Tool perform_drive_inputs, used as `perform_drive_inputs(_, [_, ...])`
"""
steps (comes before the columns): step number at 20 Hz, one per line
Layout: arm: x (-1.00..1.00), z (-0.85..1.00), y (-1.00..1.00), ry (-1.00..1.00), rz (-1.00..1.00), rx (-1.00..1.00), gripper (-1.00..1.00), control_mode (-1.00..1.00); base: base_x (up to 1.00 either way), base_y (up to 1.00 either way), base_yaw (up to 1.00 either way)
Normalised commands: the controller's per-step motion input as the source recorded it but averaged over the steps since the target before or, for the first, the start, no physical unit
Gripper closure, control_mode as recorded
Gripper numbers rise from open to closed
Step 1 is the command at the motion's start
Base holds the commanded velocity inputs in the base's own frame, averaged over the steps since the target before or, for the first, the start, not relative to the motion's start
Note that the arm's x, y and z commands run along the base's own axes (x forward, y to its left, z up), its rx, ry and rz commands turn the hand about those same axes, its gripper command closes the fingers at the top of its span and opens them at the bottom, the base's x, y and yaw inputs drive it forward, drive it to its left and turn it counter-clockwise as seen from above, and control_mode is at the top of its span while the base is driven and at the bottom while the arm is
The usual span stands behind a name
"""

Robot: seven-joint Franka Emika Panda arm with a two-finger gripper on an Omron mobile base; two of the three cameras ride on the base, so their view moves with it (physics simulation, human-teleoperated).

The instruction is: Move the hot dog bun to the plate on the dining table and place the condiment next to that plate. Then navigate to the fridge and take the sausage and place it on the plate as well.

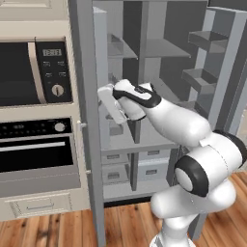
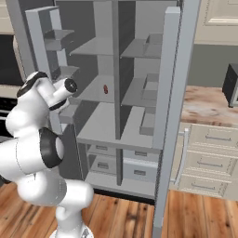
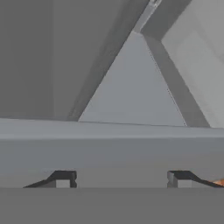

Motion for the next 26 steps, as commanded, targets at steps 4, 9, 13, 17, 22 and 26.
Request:
perform_drive_inputs(4, [-0.01,-0.02,1.00,0.00,0.00,-0.04,-1.00,-1.00,0.00,0.00,0.00])
perform_drive_inputs(9, [0.00,-0.01,0.61,0.01,0.00,-0.03,-1.00,-1.00,0.00,0.00,0.00])
perform_drive_inputs(13, [-0.24,-0.02,-0.11,-0.13,-0.02,-0.05,-1.00,-1.00,0.00,0.00,0.00])
perform_drive_inputs(17, [-0.88,0.03,-0.59,-0.31,-0.10,-0.04,-1.00,-1.00,0.00,0.00,0.00])
perform_drive_inputs(22, [-0.71,0.28,-0.69,-0.20,-0.09,-0.16,-1.00,-1.00,0.00,0.00,0.00])
perform_drive_inputs(26, [-0.38,0.45,-0.74,0.02,-0.10,-0.28,-1.00,-1.00,0.00,0.00,0.00])
